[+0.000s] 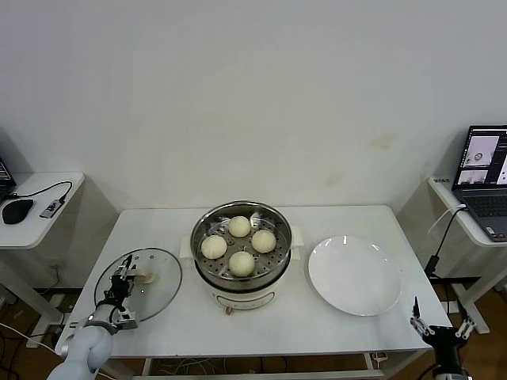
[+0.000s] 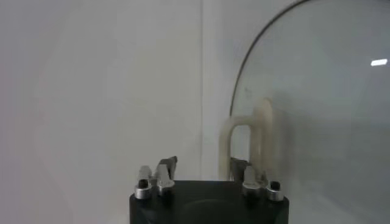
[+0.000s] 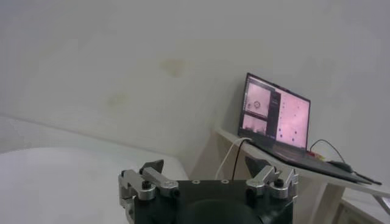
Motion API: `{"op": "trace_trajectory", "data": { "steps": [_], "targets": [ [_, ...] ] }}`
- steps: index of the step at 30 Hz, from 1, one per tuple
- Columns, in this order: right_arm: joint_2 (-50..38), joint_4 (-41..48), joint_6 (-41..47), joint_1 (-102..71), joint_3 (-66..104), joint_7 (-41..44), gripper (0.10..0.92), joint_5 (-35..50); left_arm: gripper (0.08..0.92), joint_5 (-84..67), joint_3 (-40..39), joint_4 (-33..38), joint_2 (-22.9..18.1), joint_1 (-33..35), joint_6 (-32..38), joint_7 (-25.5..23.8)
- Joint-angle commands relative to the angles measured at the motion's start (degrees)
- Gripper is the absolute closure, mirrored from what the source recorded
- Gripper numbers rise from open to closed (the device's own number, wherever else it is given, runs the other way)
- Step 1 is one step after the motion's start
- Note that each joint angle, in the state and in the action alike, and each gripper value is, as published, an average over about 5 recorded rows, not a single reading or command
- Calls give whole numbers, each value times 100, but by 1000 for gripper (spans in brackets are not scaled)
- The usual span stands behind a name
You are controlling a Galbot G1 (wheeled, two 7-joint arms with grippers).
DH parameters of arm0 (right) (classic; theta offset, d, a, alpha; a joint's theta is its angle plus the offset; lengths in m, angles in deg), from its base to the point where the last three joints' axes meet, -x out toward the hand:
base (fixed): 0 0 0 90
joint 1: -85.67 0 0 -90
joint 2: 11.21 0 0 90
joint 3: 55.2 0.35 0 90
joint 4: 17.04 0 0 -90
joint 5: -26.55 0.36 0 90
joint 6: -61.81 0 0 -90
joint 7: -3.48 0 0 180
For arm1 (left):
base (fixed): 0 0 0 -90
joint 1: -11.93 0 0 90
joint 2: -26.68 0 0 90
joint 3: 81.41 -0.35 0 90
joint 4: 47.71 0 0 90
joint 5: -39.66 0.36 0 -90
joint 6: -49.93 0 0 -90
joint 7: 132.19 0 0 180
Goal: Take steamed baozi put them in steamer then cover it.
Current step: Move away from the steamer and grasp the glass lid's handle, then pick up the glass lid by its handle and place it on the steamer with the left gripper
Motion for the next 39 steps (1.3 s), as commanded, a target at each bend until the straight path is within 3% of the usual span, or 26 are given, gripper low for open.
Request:
{"op": "trace_trajectory", "data": {
  "steps": [1, 11, 18, 23, 33, 39],
  "targets": [
    [5, -37, -9, -40, -46, 1, 203, -20, 589, -24, 55, -109, -27, 31, 97, 127],
    [-44, -82, -40, -103, -148, 4, 203, -57, 850, -57, 239, 2, -129, 89, 449, 567],
    [-102, -137, -96, -192, -214, 8, 203, -61, 857, -58, 615, 1201, -218, 762, 186, 764],
    [-160, -184, -103, -209, -309, 12, 203, -63, 857, -125, 988, 2475, -217, 1570, -520, 710],
    [-193, -211, -85, -187, -566, 21, 203, -103, 857, -883, 1528, 4324, 83, 2494, -1403, -76],
    [-151, -188, -56, -177, -650, 23, 203, -163, 857, -902, 897, 5105, 375, 2485, -2133, -250]
  ]
}}
